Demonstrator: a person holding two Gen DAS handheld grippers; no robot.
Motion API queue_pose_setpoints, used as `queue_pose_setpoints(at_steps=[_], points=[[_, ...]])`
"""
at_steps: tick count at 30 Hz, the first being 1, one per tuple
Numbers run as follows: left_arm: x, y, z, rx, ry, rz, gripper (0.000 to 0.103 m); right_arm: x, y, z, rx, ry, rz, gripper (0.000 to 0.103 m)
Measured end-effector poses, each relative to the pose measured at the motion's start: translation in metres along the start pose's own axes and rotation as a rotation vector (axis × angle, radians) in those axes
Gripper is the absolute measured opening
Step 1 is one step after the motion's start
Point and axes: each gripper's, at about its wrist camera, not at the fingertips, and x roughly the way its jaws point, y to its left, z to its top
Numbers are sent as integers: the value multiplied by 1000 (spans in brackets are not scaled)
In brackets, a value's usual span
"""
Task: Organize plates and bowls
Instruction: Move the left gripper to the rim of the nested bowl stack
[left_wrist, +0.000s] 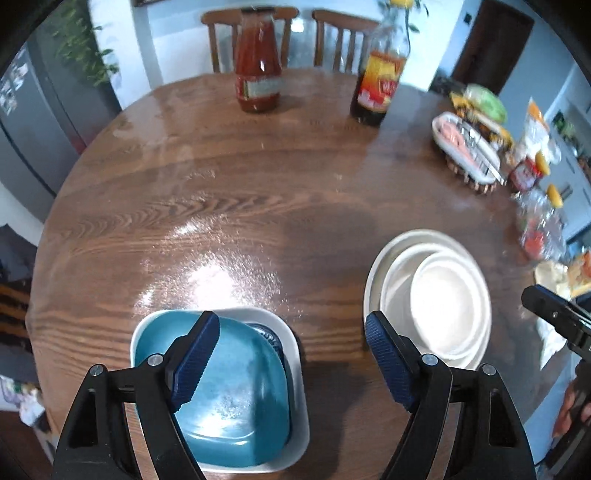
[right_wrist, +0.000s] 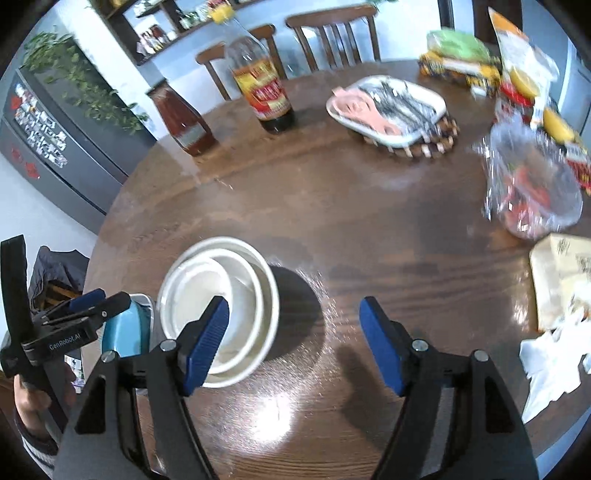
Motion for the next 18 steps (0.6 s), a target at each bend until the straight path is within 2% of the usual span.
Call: queue_pose_setpoints(at_steps=[11, 18], points=[[26, -5, 10, -1, 64, 30, 81, 35, -15, 1, 66, 108, 44, 74], [35, -3, 9, 16, 83, 63, 81, 41, -18, 0, 62, 135, 16, 71]])
